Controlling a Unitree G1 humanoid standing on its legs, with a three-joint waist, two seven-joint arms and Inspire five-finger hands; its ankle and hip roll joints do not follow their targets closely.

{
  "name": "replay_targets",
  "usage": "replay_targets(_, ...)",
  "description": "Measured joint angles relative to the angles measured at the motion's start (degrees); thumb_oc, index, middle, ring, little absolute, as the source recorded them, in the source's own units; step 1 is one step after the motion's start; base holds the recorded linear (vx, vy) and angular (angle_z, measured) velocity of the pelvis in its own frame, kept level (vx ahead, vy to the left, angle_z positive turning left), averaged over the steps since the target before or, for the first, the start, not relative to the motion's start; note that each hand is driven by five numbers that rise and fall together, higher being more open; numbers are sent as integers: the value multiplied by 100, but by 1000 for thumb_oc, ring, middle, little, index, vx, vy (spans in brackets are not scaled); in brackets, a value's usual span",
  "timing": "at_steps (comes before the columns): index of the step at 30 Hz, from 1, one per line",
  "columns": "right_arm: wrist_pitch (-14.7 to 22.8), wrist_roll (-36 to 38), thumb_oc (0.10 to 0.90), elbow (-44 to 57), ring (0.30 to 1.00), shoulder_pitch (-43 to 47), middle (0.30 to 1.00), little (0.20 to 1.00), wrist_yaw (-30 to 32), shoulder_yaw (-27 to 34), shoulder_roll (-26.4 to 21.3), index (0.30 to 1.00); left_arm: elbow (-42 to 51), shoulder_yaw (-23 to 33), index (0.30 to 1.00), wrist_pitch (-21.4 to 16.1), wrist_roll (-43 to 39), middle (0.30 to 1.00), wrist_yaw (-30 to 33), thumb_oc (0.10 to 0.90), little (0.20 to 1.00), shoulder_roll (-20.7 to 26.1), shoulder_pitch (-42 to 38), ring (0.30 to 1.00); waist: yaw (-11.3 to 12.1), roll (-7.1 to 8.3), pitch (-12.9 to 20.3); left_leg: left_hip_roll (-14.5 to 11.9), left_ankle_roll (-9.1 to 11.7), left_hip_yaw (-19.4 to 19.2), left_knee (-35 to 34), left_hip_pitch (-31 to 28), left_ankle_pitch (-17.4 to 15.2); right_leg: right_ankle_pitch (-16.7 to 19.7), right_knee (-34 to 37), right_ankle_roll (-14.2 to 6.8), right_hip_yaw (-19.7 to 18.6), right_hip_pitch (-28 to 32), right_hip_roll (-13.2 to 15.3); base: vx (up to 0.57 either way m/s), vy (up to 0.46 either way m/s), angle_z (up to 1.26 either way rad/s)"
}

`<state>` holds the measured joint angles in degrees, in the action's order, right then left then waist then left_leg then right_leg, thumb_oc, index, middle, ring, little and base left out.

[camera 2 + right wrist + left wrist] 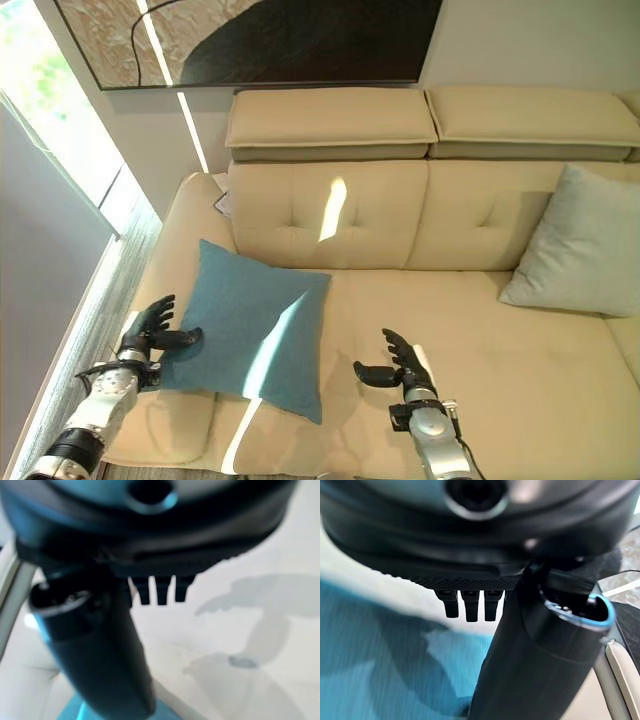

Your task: Pick up all the scattered cushions and arrange them neatly on the sofa.

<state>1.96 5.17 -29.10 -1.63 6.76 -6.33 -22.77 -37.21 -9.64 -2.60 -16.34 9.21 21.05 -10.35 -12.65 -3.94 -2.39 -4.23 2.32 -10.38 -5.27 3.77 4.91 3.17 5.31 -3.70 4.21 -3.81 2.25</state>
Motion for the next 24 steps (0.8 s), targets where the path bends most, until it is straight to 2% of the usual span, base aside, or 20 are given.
replay_targets(3,0,14,800,1,900,-13,900,900,16,-4,12,900,-41,-123,900,-1,-134,900,39,800,900,-79,0,900,-96,-20,13,-1,-8,-2,4,0,-6,-1,0,-1,-6,-12,1,-1,-9,-1)
replay_targets(7,-4,18,800,4,900,-24,900,900,140,-101,71,900,-117,-170,900,-5,-375,900,170,800,900,-281,20,900,-80,-175,117,15,-20,-54,9,48,-35,8,-1,8,-86,-86,11,-1,-11,-8)
replay_targets(12,-5,61,800,3,900,-45,900,900,174,-198,102,900,-117,-305,900,-13,-361,900,175,800,900,-274,99,900,-77,-259,165,11,-20,-69,10,45,-34,-5,2,-7,-106,-85,8,0,0,0)
replay_targets(18,7,439,800,-101,900,6,900,900,235,-210,186,900,-108,-353,900,-22,-368,900,169,800,900,-291,158,900,-60,-350,153,16,-21,-109,10,45,-35,-16,5,-19,-120,-88,13,0,0,0)
replay_targets(22,-12,689,800,-548,900,165,900,900,260,-209,314,900,-98,-355,900,-112,-377,900,157,800,900,-333,263,900,-57,-488,123,16,-26,-105,3,54,-38,-18,15,-20,-120,-97,12,-4,3,-1)
replay_targets(24,-22,823,800,-783,900,253,900,900,268,-216,343,900,-94,-377,900,-119,-385,900,114,800,900,-400,304,900,-57,-623,103,21,-34,-98,3,79,-45,-17,35,-21,-120,-122,17,0,0,0)
